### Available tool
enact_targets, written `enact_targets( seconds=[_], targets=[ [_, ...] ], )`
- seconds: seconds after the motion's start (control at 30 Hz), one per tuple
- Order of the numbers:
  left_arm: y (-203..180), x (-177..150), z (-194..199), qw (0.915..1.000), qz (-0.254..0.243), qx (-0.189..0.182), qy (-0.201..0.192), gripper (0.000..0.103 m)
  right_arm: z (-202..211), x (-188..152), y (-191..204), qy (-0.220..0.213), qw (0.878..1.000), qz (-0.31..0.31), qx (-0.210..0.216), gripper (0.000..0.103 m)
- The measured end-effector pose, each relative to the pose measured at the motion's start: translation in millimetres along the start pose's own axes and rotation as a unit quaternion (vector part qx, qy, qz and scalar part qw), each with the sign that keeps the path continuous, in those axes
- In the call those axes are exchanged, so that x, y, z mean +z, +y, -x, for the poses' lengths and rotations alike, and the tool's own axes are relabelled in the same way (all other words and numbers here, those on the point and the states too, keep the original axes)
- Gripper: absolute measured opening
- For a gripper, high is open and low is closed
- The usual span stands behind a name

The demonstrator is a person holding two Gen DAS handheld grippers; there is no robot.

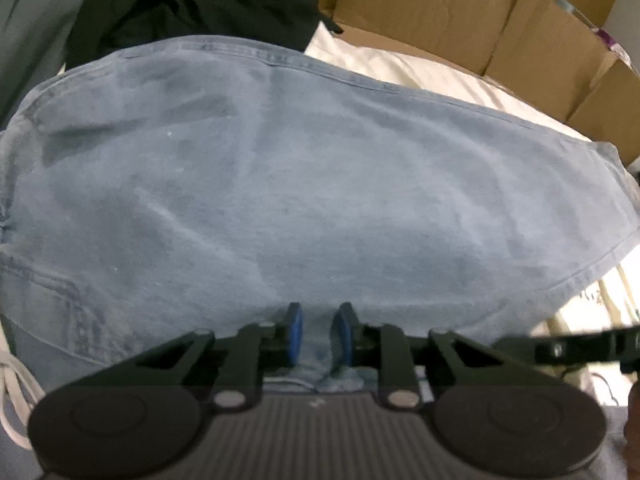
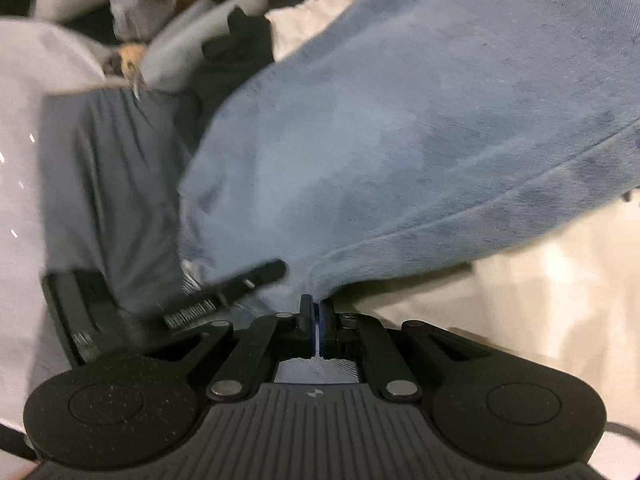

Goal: Fold clothes
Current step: 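Pinch the jeans hem edge with the right gripper while the left gripper holds, then open the right gripper and release the jeans hem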

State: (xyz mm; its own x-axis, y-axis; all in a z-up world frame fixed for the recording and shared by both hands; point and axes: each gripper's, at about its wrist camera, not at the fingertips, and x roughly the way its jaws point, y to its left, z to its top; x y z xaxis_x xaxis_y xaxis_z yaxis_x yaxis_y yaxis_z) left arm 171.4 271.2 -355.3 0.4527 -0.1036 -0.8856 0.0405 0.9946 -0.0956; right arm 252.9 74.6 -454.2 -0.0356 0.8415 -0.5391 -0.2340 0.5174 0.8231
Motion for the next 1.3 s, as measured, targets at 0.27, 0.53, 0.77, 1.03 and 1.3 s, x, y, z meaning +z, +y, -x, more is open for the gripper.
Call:
enact_targets(
  seconds=[0.27, 0.53, 0.77, 1.03, 1.3],
  targets=[
    [32, 28, 37, 0.9988, 0.022, 0.027, -0.035, 0.028, 31, -2, -5, 0.007, 0.999, 0.025, -0.035, 0.002],
    [87, 76, 35, 0.9891, 0.043, 0.114, -0.083, 0.034, 70, 8, 10, -0.027, 0.993, 0.102, -0.044, 0.007],
    [115, 109, 20, 0.9833, 0.038, 0.150, -0.096, 0.038, 88, 34, 0, -0.069, 0.985, 0.129, -0.092, 0.030],
    [115, 142, -5, 0.9824, -0.045, 0.162, -0.081, 0.071, 89, 35, -13, -0.066, 0.981, 0.139, -0.114, 0.030],
    [123, 167, -26, 0.9962, -0.025, 0.078, -0.029, 0.039, 87, 31, -21, -0.060, 0.981, 0.137, -0.126, 0.030]
  ],
)
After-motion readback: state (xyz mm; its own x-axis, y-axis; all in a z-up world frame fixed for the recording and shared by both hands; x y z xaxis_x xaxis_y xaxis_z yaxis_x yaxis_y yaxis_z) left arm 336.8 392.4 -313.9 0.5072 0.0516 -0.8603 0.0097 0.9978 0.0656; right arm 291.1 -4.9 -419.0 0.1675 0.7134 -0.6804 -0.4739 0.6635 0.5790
